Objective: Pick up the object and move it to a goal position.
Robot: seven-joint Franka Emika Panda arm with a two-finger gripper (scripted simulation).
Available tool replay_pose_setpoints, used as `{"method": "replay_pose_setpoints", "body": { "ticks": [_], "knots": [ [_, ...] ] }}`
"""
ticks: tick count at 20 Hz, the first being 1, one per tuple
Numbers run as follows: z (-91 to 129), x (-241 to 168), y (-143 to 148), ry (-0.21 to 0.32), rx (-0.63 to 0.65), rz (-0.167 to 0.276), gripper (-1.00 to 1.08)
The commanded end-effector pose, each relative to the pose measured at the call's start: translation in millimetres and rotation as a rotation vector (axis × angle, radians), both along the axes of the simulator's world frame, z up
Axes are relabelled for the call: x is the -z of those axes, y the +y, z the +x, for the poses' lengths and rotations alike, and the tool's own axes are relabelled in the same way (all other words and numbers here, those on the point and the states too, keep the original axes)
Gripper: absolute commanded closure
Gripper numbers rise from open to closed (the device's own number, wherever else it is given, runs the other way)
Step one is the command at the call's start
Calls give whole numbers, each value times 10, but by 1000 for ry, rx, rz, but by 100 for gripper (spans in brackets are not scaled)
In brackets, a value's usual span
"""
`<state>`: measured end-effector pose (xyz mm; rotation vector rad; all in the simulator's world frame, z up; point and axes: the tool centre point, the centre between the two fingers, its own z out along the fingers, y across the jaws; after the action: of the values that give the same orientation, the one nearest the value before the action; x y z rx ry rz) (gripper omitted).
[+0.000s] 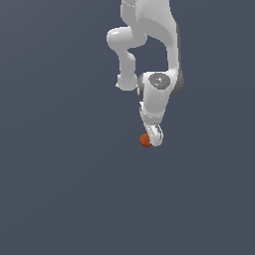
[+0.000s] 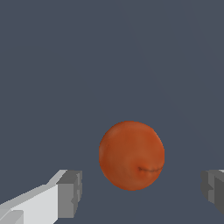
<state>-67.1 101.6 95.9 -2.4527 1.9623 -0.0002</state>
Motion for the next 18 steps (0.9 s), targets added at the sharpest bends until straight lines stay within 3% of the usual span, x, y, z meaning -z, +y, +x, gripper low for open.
{"method": "replay_pose_setpoints", "body": {
  "ticks": [1,15,16,18],
  "knots": [
    [-3,41,-3,1,1,0,-92],
    [-7,490,-2,0,4,0,-92],
    [-7,490,-2,0,4,0,108],
    [-7,490,-2,0,4,0,108]
  ]
}}
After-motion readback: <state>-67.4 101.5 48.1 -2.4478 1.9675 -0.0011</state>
